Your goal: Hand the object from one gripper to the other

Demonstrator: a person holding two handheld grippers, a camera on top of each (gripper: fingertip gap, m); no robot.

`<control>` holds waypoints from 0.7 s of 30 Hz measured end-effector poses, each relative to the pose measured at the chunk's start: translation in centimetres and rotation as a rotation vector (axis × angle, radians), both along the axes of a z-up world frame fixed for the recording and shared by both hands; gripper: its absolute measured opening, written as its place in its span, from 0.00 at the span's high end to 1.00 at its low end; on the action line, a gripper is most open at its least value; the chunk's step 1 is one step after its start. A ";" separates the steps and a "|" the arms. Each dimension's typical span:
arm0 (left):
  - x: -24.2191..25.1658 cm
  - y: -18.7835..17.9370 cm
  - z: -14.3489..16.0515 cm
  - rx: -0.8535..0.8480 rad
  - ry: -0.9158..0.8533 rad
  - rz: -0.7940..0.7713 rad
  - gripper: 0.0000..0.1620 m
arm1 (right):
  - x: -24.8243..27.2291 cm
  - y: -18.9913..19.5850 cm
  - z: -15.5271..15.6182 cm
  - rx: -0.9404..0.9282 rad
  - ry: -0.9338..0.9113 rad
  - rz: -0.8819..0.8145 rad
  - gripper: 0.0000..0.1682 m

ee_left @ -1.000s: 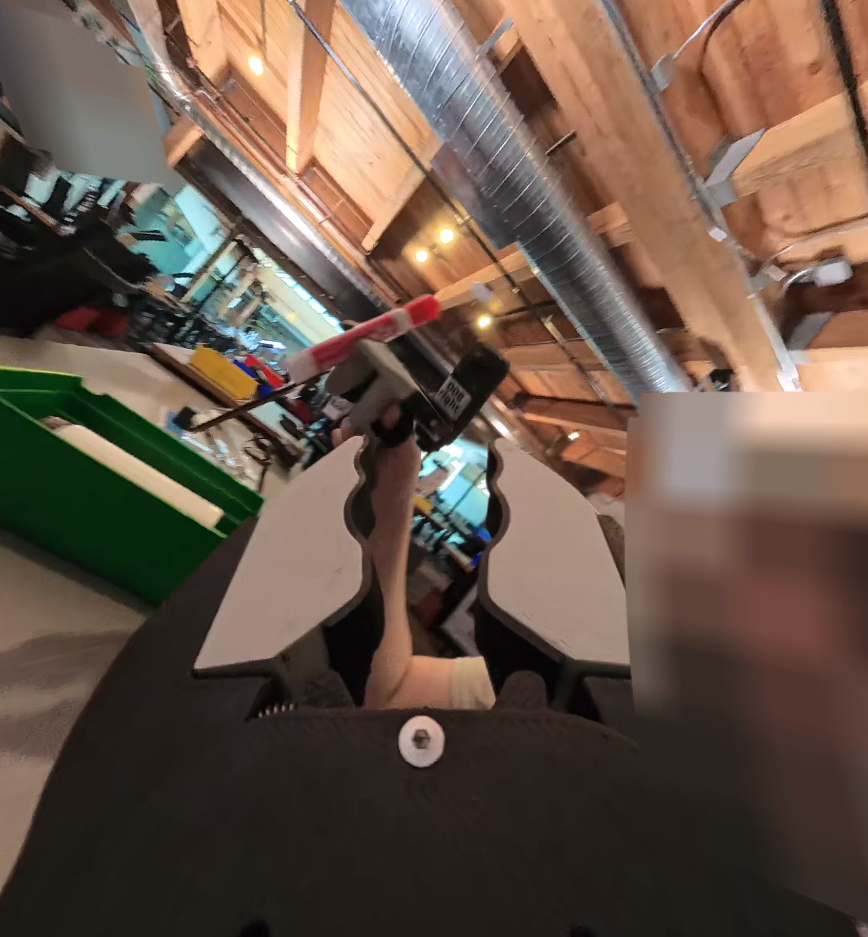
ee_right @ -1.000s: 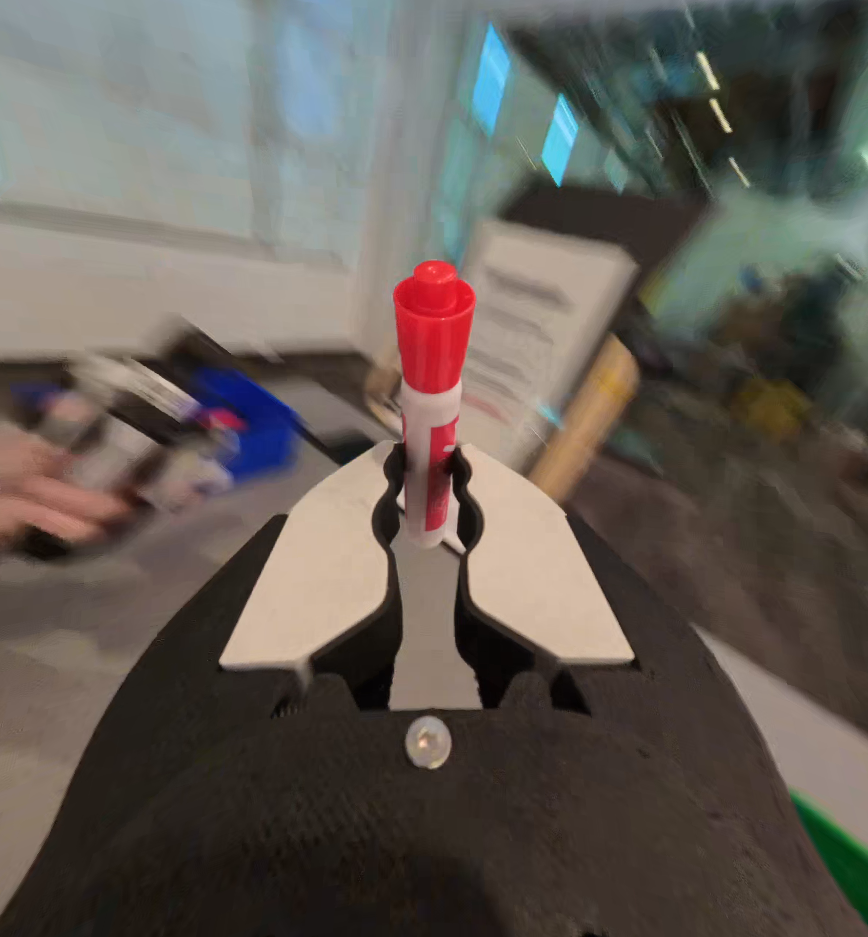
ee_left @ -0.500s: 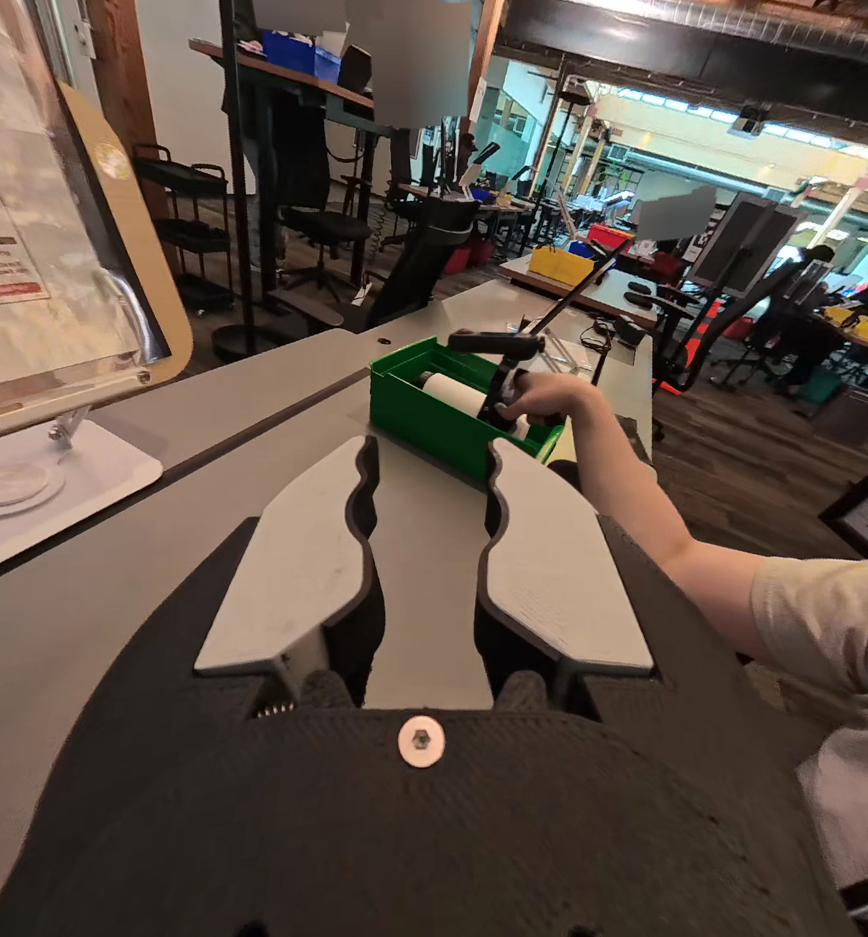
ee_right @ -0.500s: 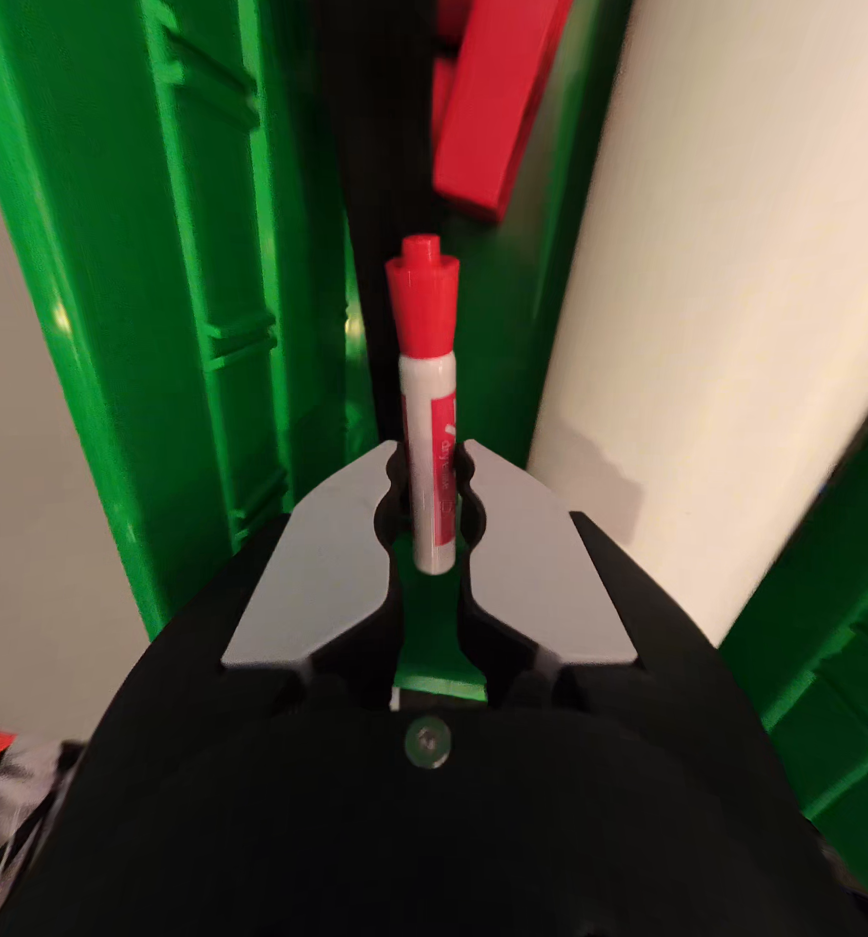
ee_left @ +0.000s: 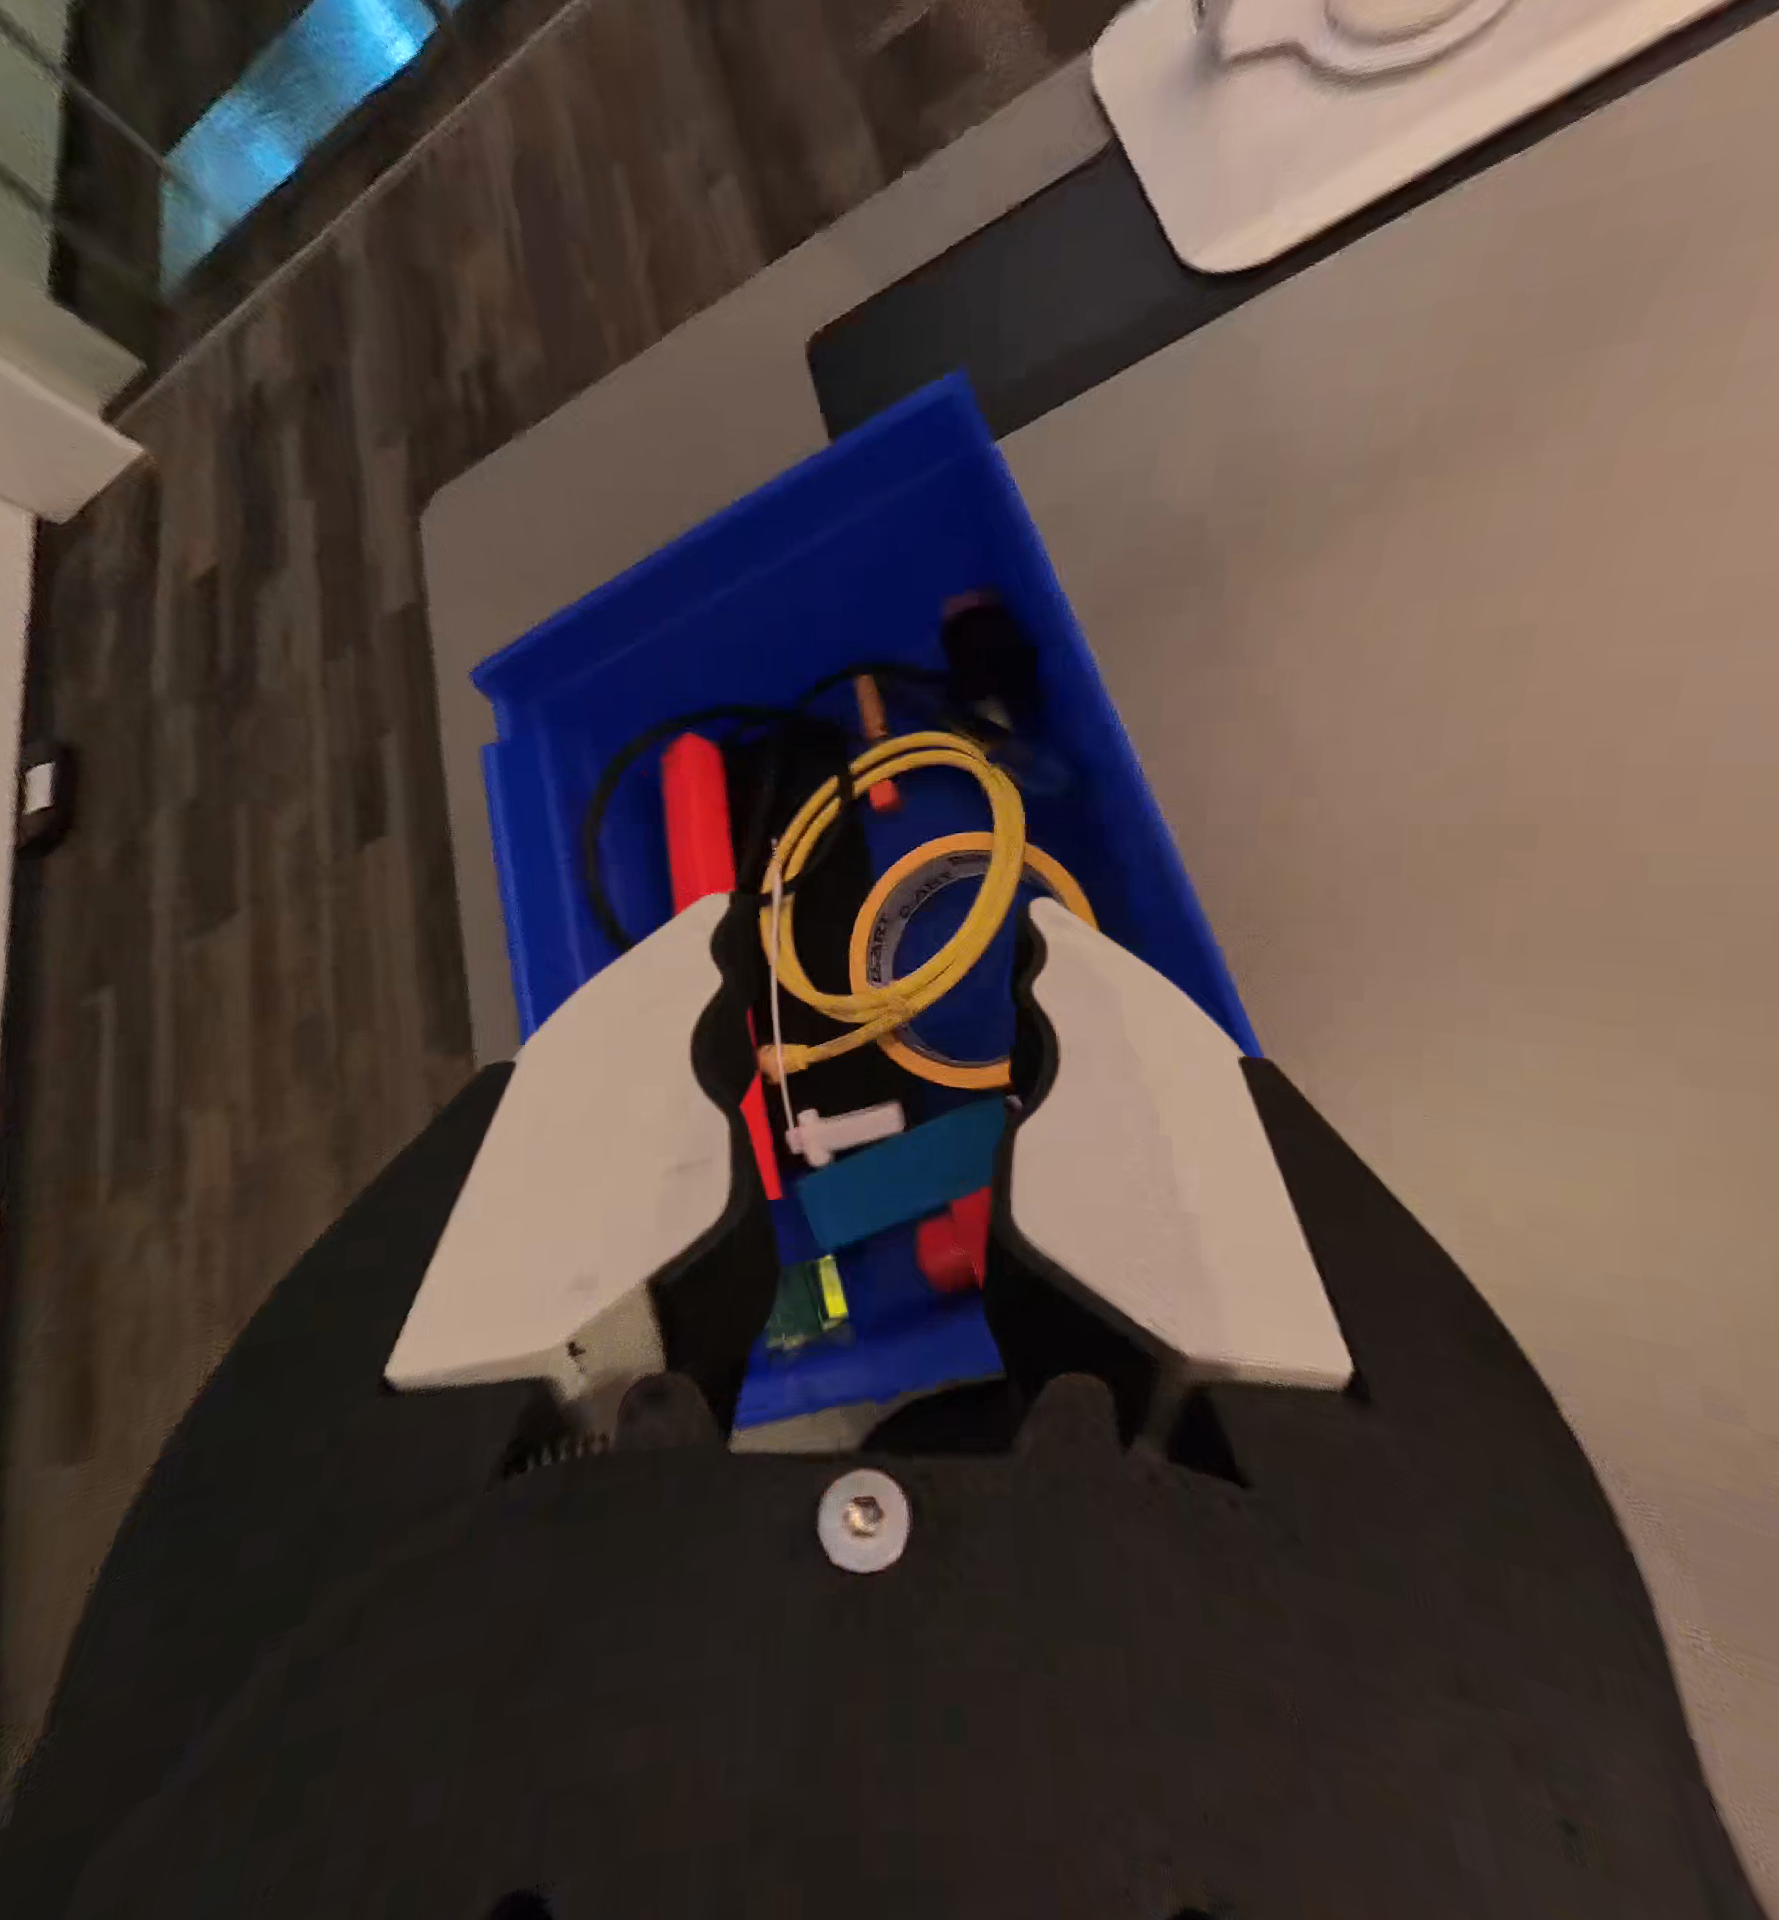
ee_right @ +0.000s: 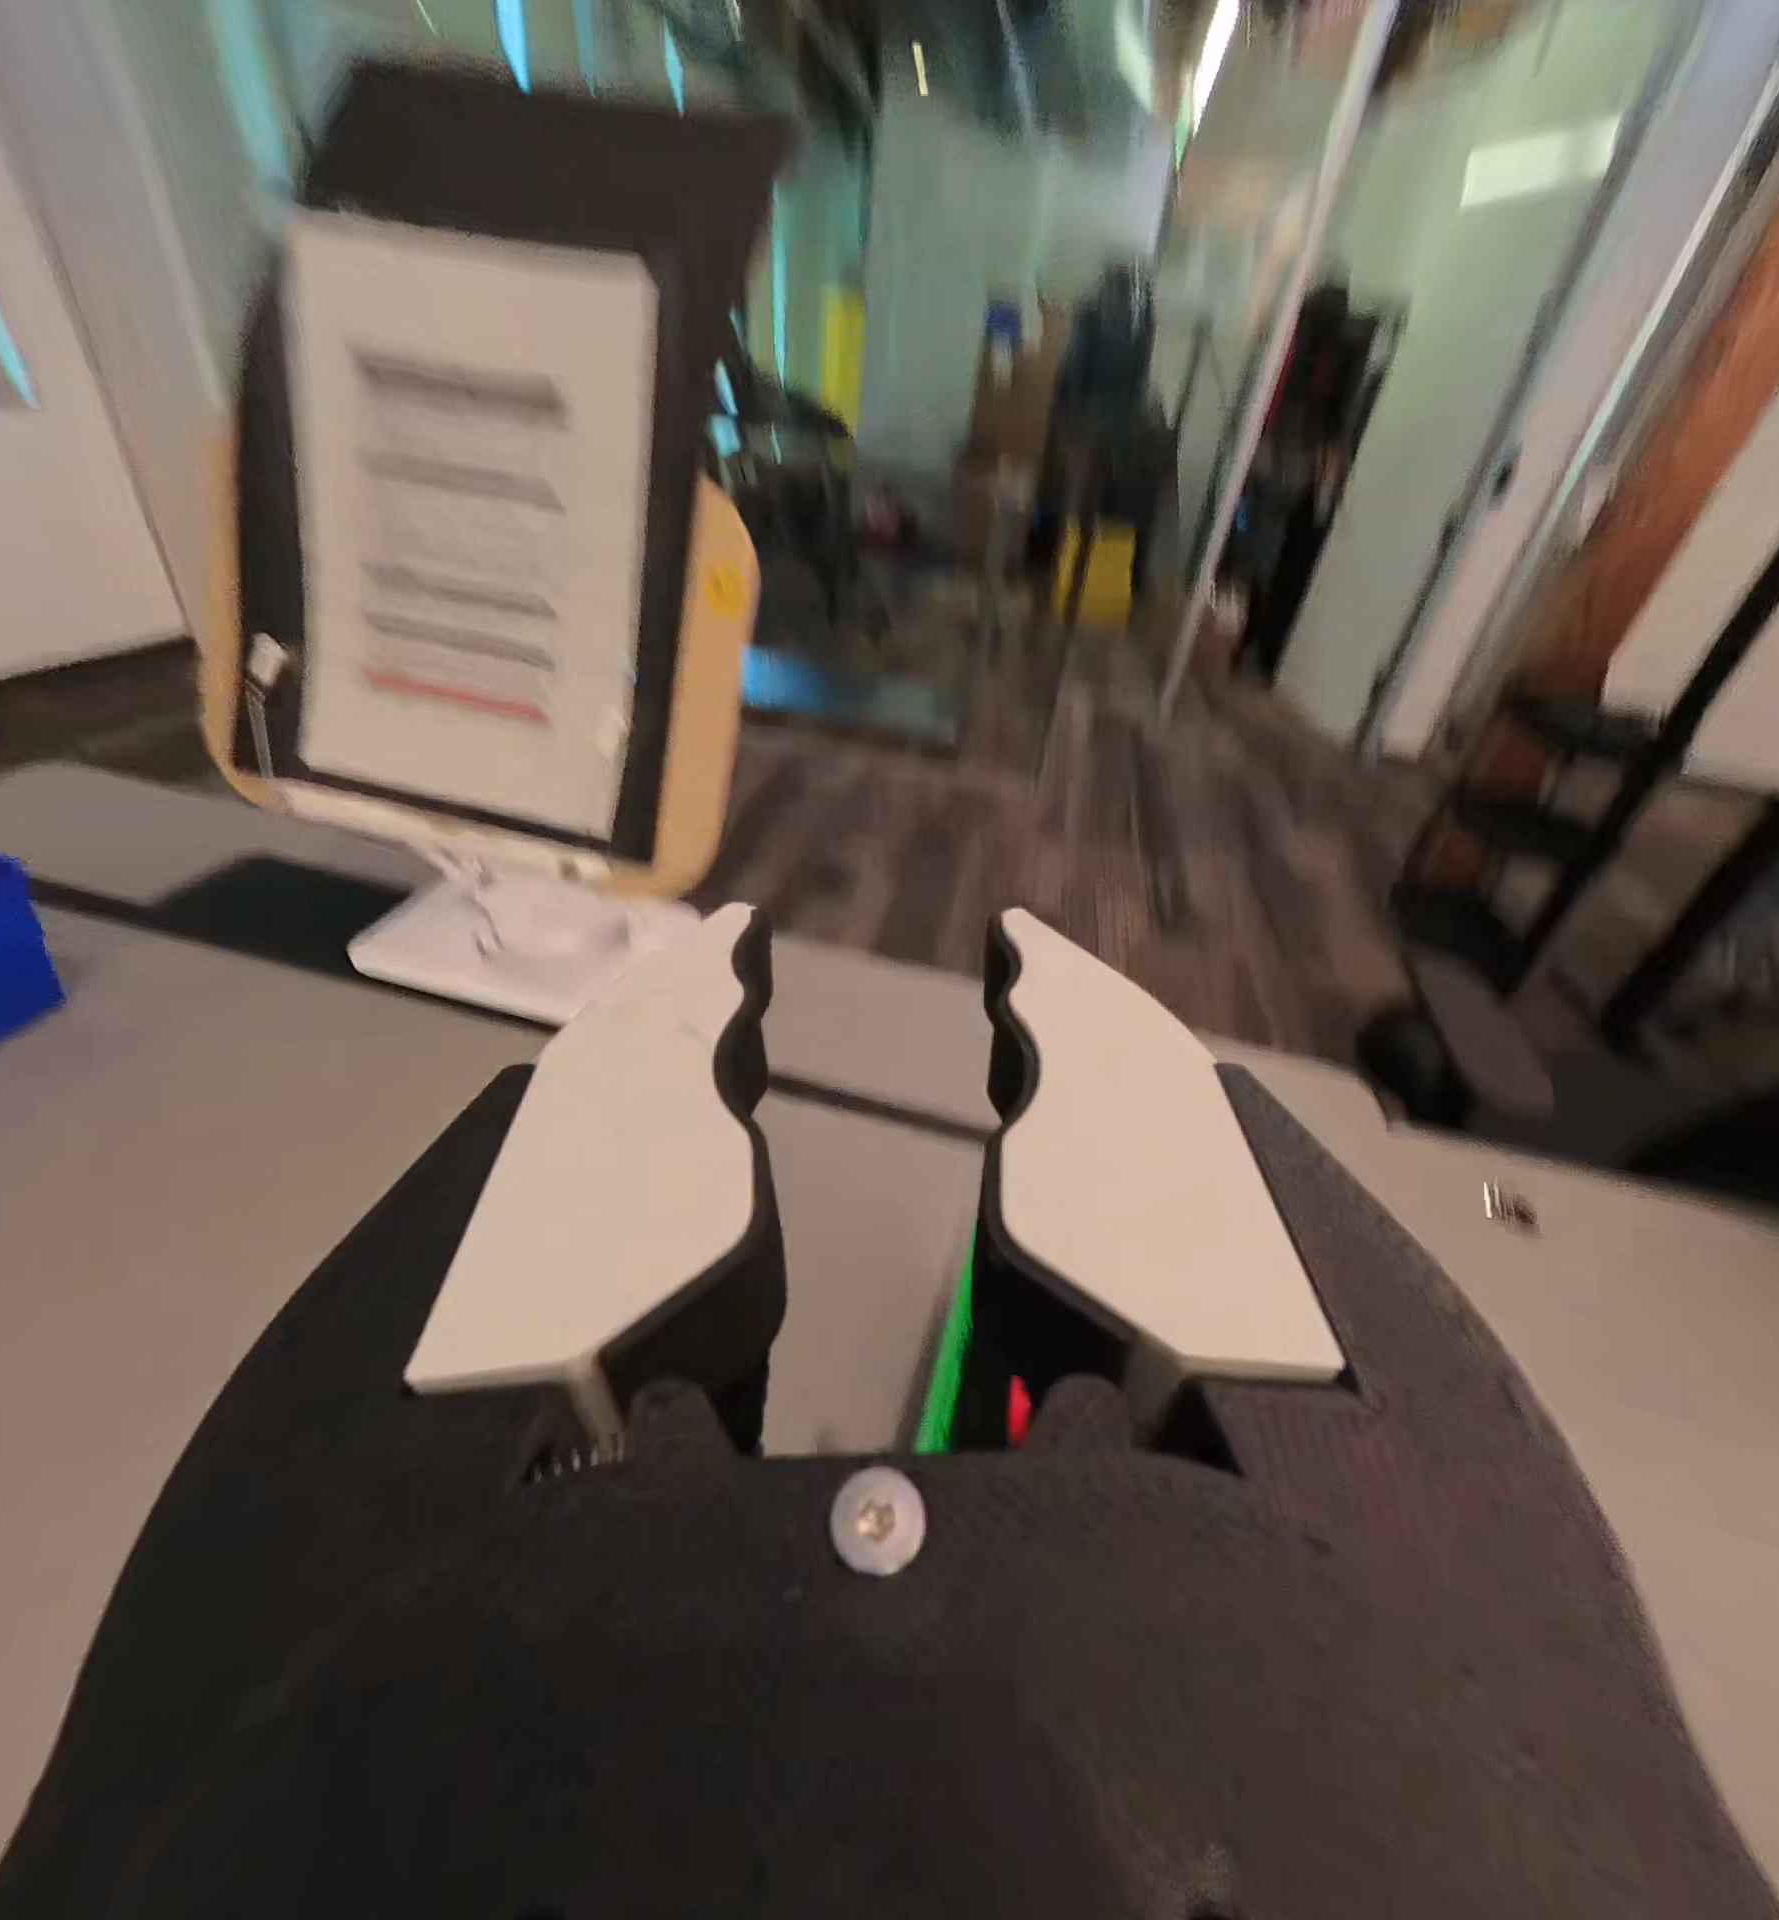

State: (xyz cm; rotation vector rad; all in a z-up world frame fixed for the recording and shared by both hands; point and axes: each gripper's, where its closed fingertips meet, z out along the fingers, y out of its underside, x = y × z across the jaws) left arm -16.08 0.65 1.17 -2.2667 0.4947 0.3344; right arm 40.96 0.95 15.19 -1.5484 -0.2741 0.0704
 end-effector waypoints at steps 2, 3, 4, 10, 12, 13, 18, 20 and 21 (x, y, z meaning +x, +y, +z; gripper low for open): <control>-0.3 1.1 -3.4 -0.112 0.019 -0.069 0.70 | -1.8 -1.0 1.3 0.075 -0.027 0.034 0.76; -0.7 1.4 -5.2 -0.170 0.078 -0.100 0.68 | -2.6 -1.1 1.3 0.075 -0.044 0.050 0.76; -1.1 1.3 -7.1 -0.238 0.137 -0.131 0.68 | -3.1 -1.1 1.1 0.066 -0.057 0.065 0.76; -1.6 2.8 -14.0 -0.385 0.249 -0.240 0.70 | -4.3 0.1 -0.2 0.012 -0.049 0.120 0.76; -2.4 3.7 -14.7 -0.371 0.294 -0.226 0.74 | -4.3 0.2 -0.4 0.000 -0.044 0.127 0.76; -3.0 4.2 -14.8 -0.352 0.328 -0.216 0.78 | -4.3 0.2 -0.4 0.001 -0.040 0.131 0.76; -3.9 4.3 -12.2 -0.269 0.366 -0.195 0.95 | -4.1 -0.3 0.3 0.028 -0.006 0.154 0.76; -3.3 3.7 -9.7 -0.215 0.283 -0.174 0.95 | -3.9 -0.4 0.4 0.034 -0.001 0.154 0.77; -3.0 3.5 -8.3 -0.180 0.237 -0.162 0.95 | -3.9 -0.4 0.4 0.034 -0.001 0.156 0.77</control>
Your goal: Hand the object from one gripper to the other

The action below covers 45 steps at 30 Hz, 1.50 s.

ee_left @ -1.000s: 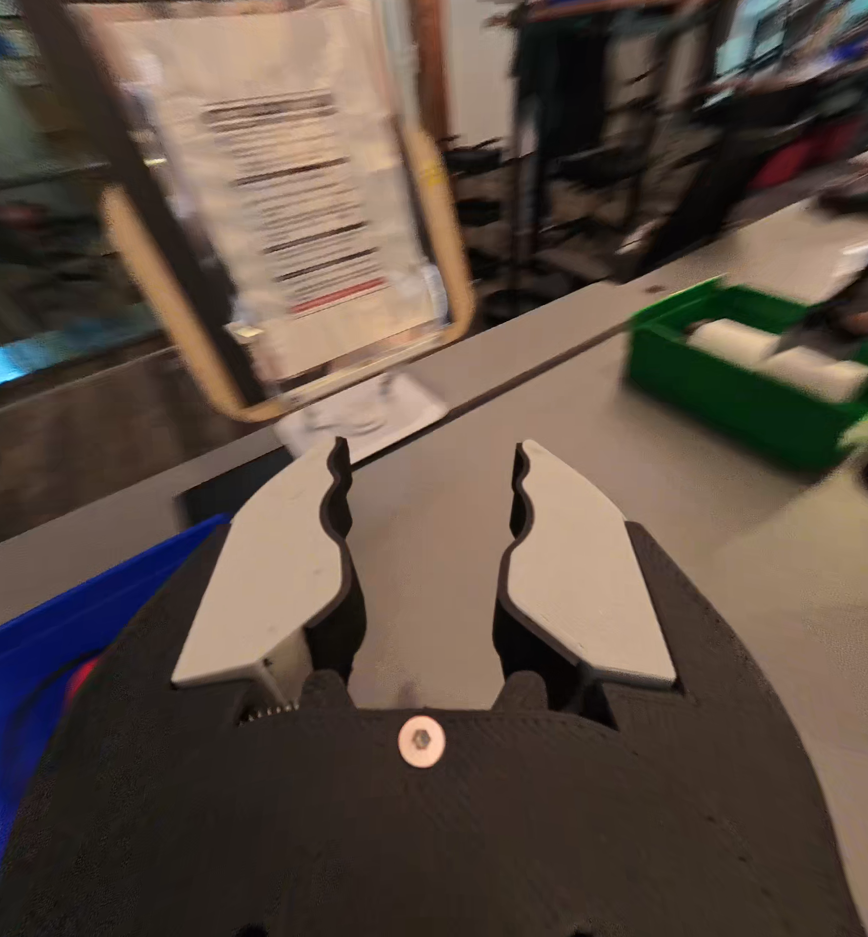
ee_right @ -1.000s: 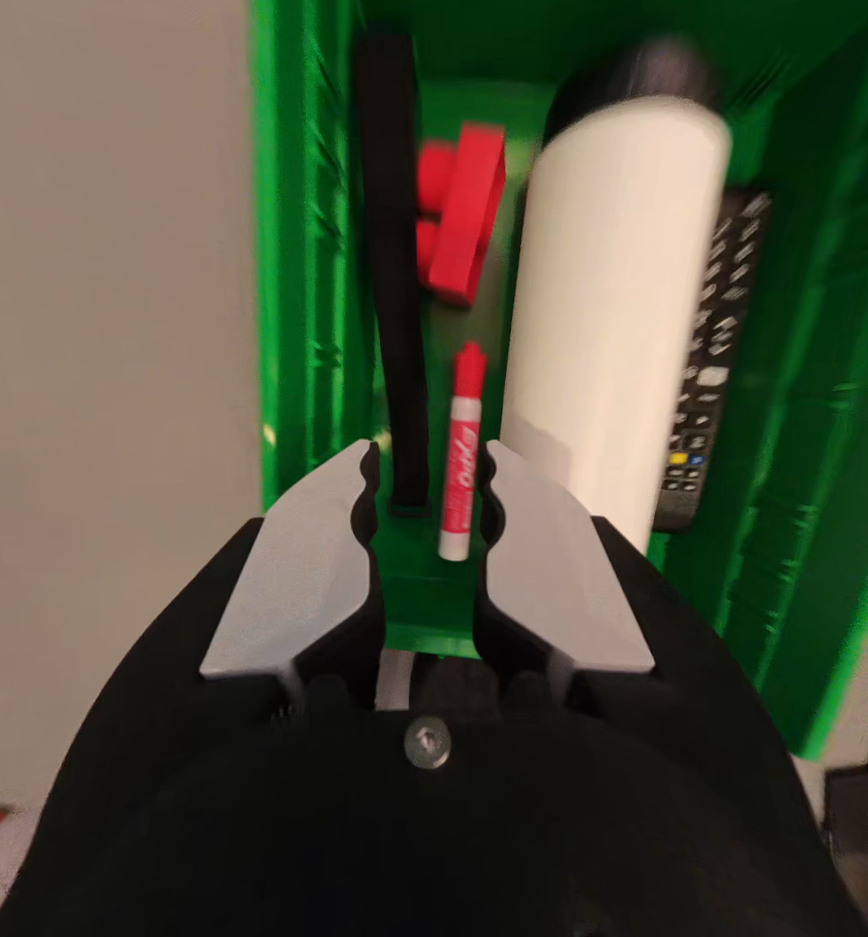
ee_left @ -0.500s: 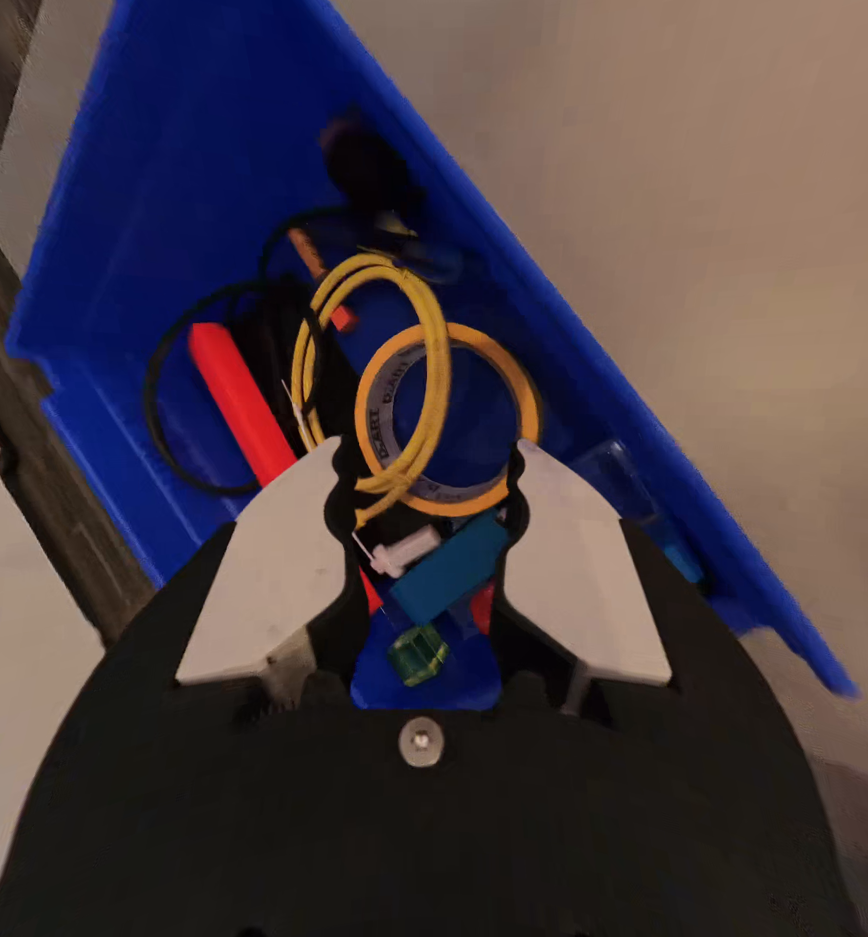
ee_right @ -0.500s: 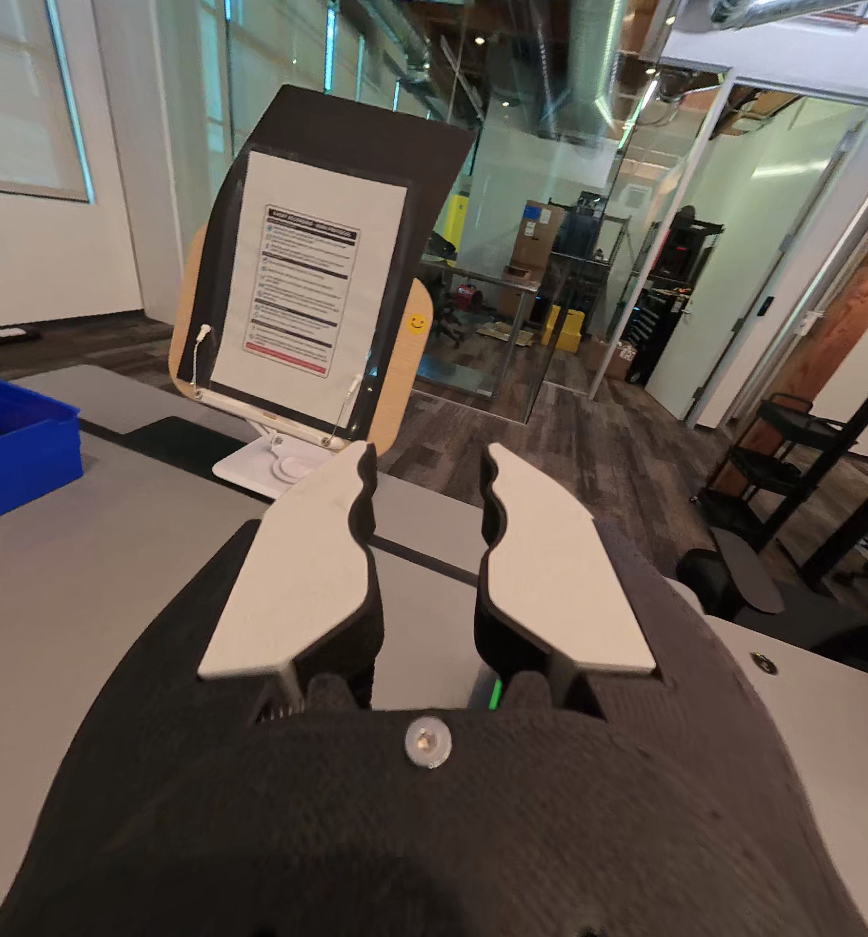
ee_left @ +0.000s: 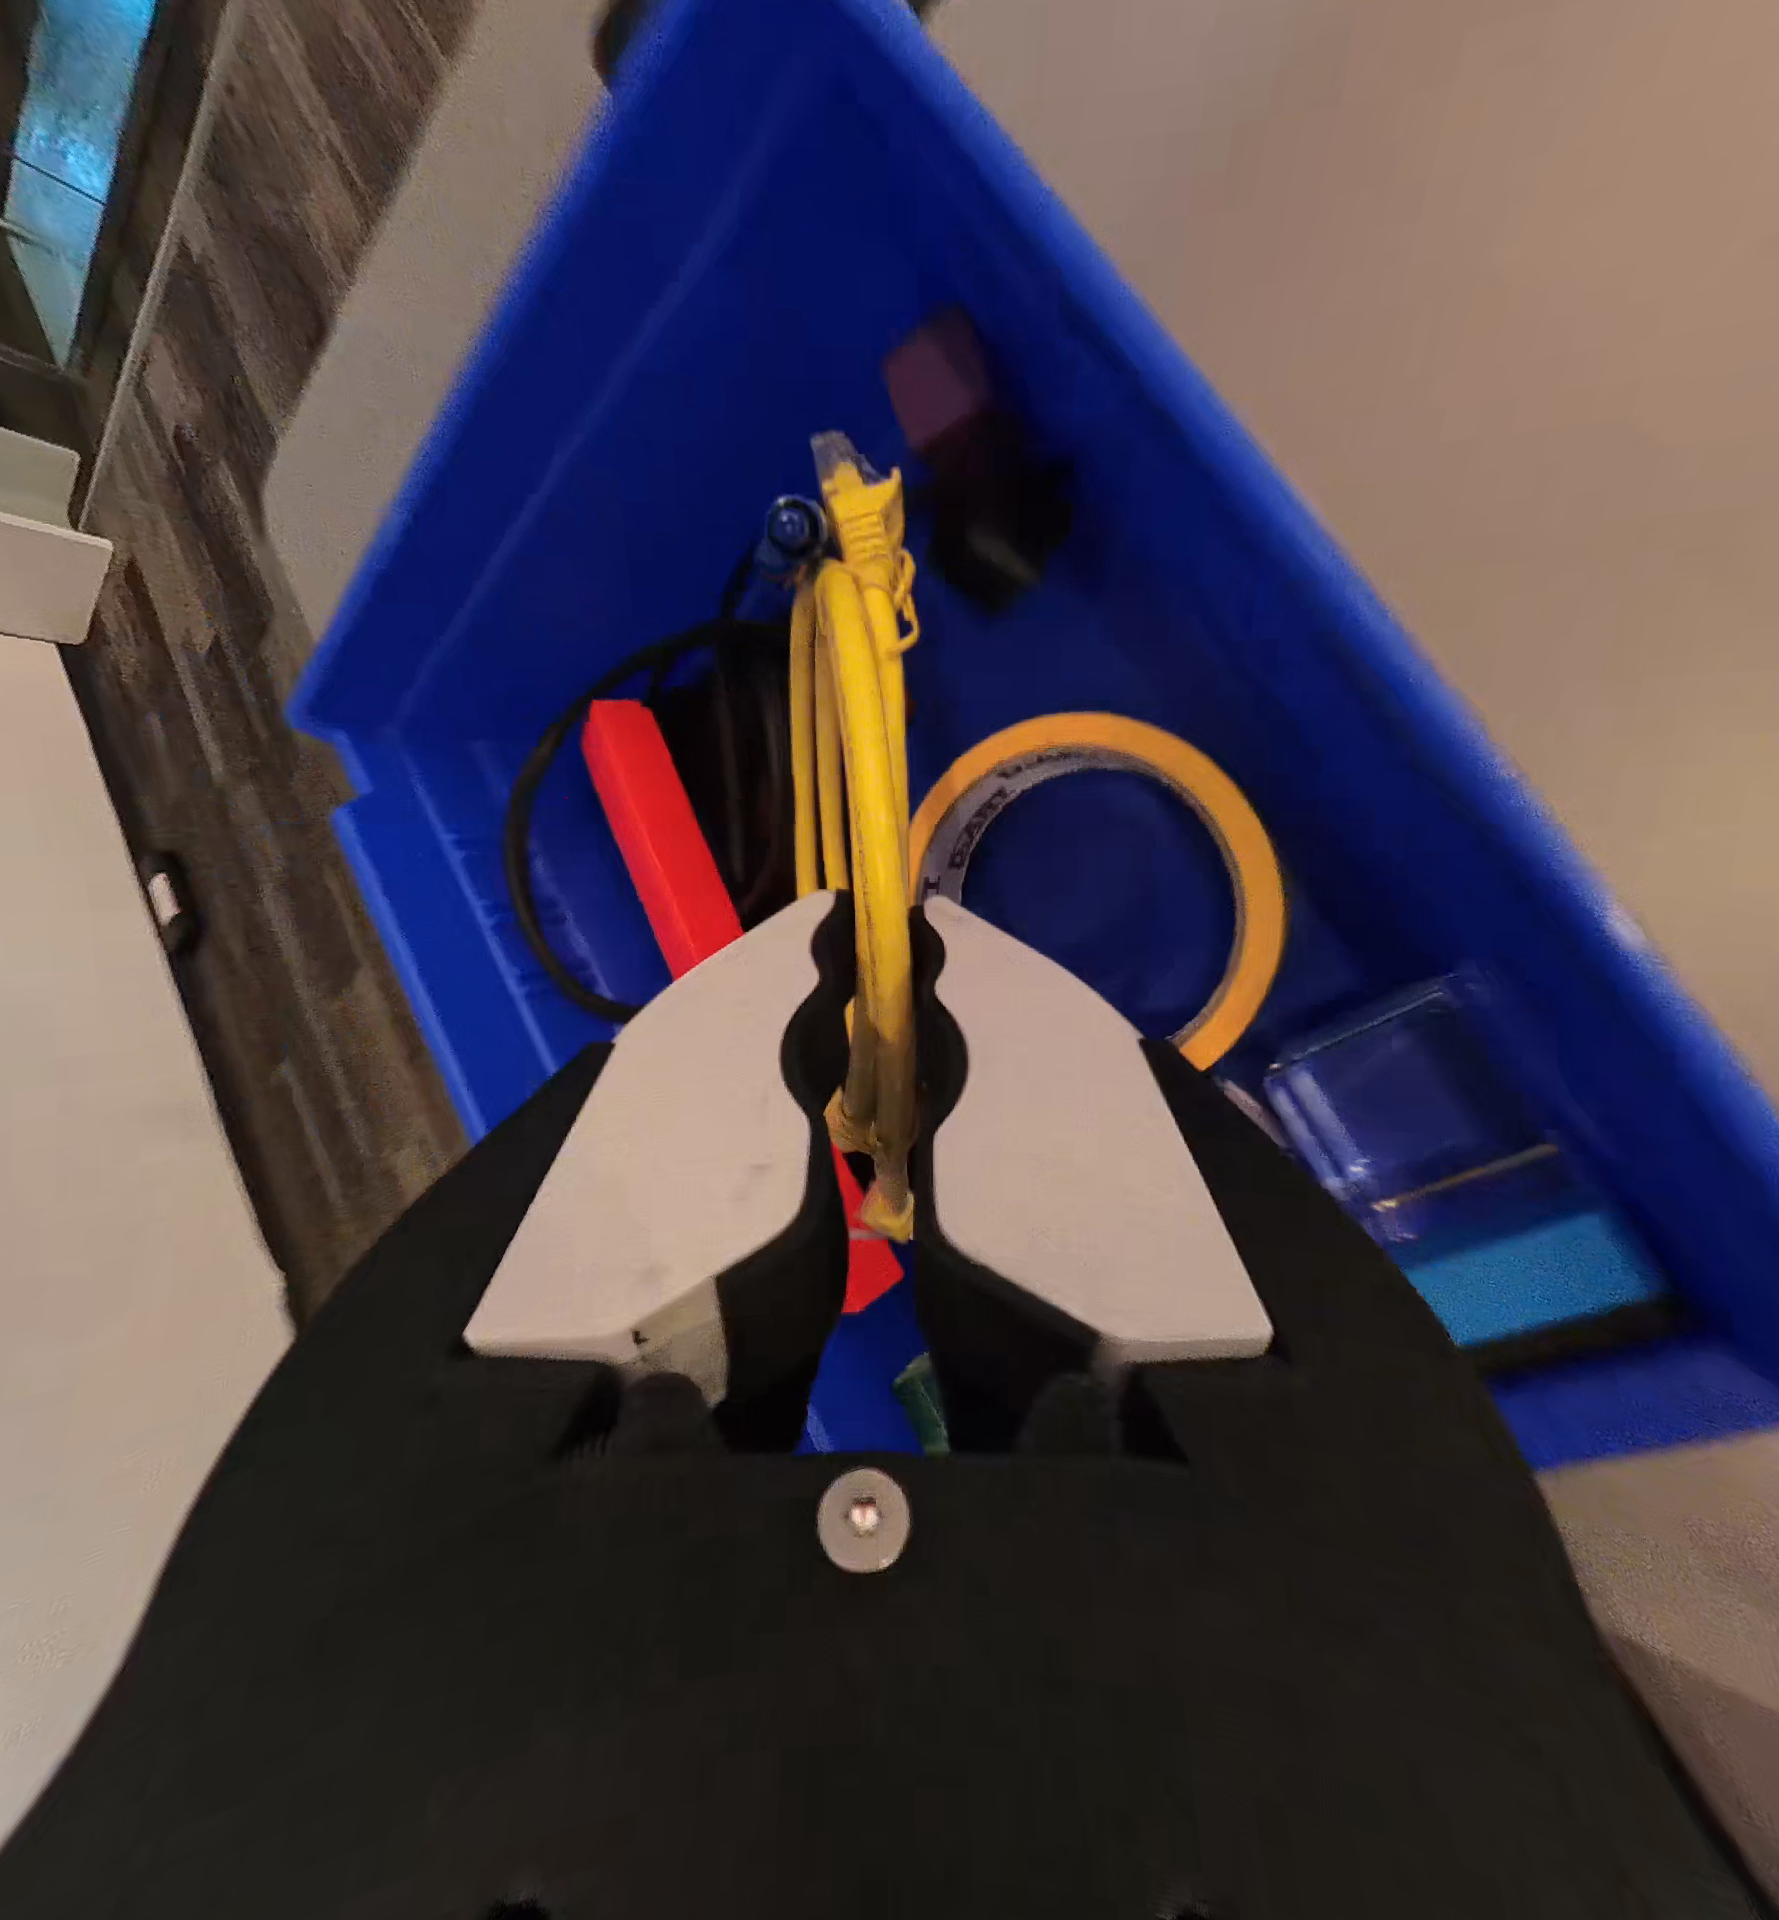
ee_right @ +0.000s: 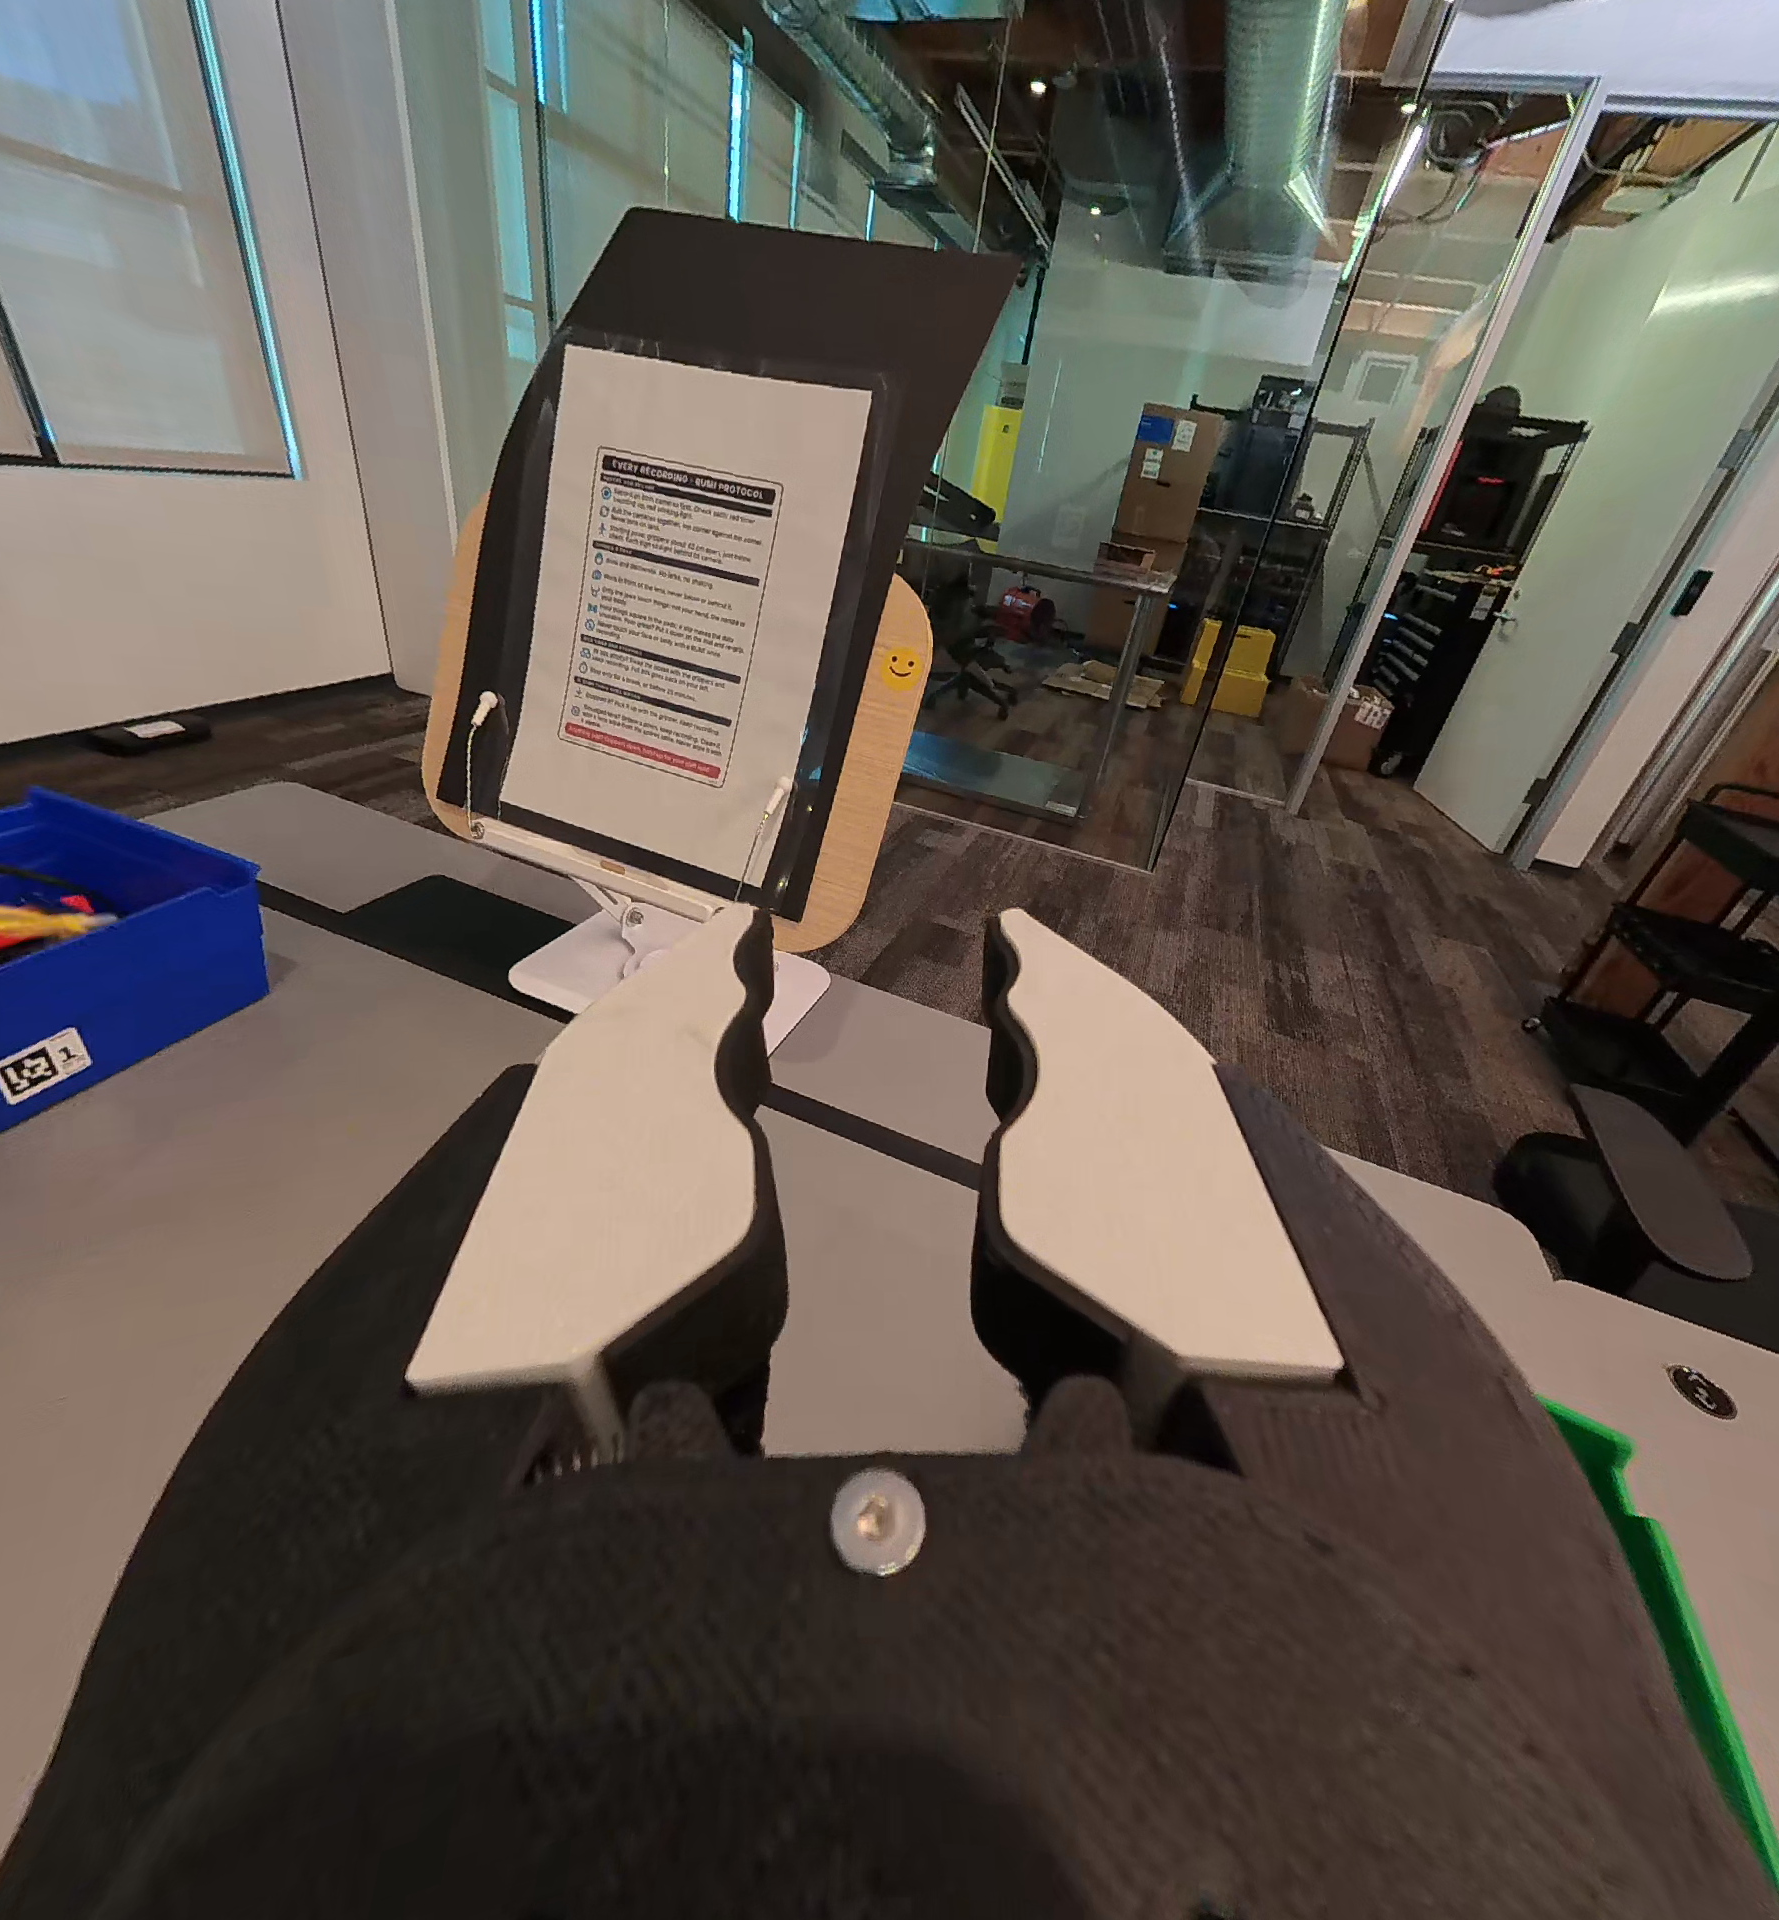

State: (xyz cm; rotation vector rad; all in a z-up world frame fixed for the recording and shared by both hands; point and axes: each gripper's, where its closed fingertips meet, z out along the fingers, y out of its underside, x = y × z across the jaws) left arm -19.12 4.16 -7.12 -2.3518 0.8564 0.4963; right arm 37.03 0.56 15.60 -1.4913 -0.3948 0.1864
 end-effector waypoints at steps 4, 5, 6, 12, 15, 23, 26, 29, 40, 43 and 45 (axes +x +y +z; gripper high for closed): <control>0.4 -0.8 5.1 0.131 -0.145 0.076 0.95 | -0.5 0.2 -0.3 -0.010 -0.012 0.019 0.77; 0.8 -1.0 6.0 0.156 -0.192 0.071 0.95 | -0.6 0.3 -0.5 -0.012 -0.019 0.022 0.77; 1.2 -1.2 6.8 0.172 -0.231 0.060 0.96 | -0.7 0.3 -0.5 -0.013 -0.027 0.023 0.77; 3.1 -1.5 10.3 0.261 -0.514 0.024 0.96 | -1.5 0.4 -0.8 -0.008 -0.055 0.040 0.77; 5.3 -2.5 13.7 0.338 -0.737 -0.090 0.96 | -2.4 0.4 -0.8 -0.004 -0.045 0.077 0.77; 15.9 -10.7 23.9 0.353 -1.369 -0.793 0.96 | -14.0 -2.8 -0.9 0.014 0.123 0.599 0.72; 20.5 -12.5 25.1 0.293 -1.466 -0.967 0.96 | -18.5 -4.5 -1.2 -0.008 0.260 0.778 0.59; 25.6 -12.6 23.8 0.234 -1.433 -0.994 0.96 | -20.5 -4.4 -2.2 -0.025 0.314 0.784 0.58; 34.1 -14.0 19.4 0.125 -1.297 -1.053 0.88 | -18.9 -2.5 -4.3 0.004 0.014 0.569 0.92; 34.6 -14.6 18.4 0.024 -1.269 -1.030 0.47 | -18.8 -2.8 -4.2 0.163 -0.172 0.538 0.96; 34.3 -15.6 18.7 -0.066 -1.321 -1.054 0.48 | -18.3 -2.7 -3.9 0.283 -0.288 0.455 0.96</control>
